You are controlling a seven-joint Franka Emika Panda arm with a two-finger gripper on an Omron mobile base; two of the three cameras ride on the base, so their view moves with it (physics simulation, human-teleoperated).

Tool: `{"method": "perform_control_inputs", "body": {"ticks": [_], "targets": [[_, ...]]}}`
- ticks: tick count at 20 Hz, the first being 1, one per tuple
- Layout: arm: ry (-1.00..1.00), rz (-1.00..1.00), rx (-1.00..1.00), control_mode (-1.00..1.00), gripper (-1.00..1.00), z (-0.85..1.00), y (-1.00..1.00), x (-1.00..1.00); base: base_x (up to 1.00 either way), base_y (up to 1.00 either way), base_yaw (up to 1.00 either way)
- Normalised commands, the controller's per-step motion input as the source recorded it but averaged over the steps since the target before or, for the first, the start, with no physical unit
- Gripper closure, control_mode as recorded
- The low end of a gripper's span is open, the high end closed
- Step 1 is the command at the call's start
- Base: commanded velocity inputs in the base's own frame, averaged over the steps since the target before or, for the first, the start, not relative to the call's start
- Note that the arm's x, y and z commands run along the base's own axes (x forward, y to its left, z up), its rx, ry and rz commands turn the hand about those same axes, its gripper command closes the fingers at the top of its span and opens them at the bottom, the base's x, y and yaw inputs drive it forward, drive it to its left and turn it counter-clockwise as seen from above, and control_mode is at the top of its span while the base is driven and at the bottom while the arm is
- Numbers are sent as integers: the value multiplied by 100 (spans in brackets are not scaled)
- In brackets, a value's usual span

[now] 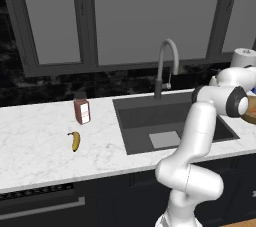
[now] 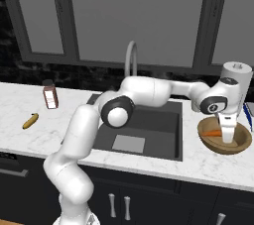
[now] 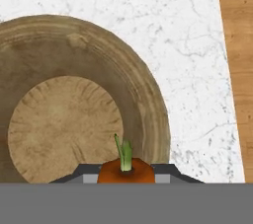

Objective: Pick the carrot from the sink and place it in the bowl. Then pick the bowl and place it in the microwave. Then close the microwave door and press the start button.

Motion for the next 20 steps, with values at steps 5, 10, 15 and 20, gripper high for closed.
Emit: {"method": "perform_control_inputs", "body": {"ticks": [5,10,15,20], "targets": [[0,-1,1,-100,100,-15,0,8,0,0,0],[0,0,2,-100,100,-16,0,0,0,0,0],[0,0,3,-100,100,-9,0,4,0,0,0],[0,-1,3,-100,100,0,-9,34,0,0,0]]}}
